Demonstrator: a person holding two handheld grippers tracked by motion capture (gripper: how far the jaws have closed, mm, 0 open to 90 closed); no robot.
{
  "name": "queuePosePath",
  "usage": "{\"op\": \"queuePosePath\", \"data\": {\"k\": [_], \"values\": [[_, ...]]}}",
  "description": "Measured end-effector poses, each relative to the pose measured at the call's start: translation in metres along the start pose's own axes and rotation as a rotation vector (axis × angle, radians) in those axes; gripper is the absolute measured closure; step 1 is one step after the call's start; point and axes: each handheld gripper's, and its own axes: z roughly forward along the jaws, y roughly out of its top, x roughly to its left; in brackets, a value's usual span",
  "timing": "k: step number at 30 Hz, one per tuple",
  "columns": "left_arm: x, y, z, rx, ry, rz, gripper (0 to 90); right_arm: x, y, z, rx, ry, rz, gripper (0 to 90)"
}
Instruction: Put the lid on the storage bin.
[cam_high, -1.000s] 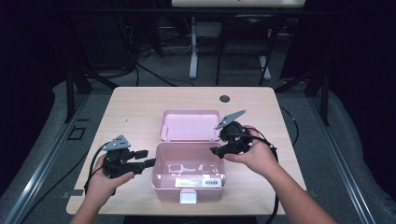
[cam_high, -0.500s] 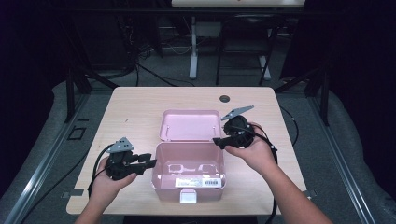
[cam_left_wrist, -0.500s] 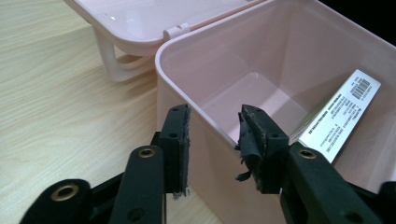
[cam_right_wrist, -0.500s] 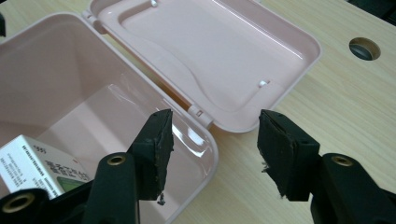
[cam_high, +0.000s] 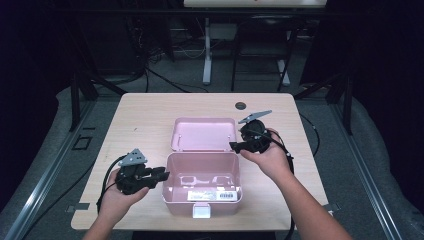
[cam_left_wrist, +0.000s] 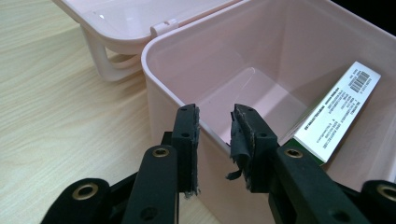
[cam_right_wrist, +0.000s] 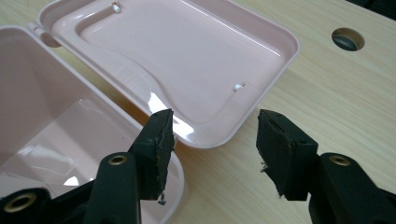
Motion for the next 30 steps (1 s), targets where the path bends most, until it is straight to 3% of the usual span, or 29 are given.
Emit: {"op": "queuePosePath", "data": {"k": [7, 16, 19, 25, 30], "values": [[0.001, 0.000, 0.000, -0.006, -0.007, -0.003, 71.0, -0.010, 0.006, 0.013, 0.021, -0.009, 0.049, 46.2], [0.002, -0.001, 0.000, -0.003, -0.019, -0.011, 70.5, -0.019, 0.020, 0.030, 0.042, -0.062, 0.082, 48.6], [0.002, 0.000, 0.000, -0.002, -0.019, -0.007, 70.5, -0.023, 0.024, 0.037, 0.056, -0.061, 0.119, 50.0], [0.002, 0.000, 0.000, -0.001, -0.019, -0.006, 70.5, -0.027, 0.031, 0.044, 0.073, -0.092, 0.113, 50.2], [0.002, 0.000, 0.001, -0.002, -0.020, -0.007, 70.3, -0.031, 0.036, 0.047, 0.079, -0.104, 0.140, 51.0]]}}
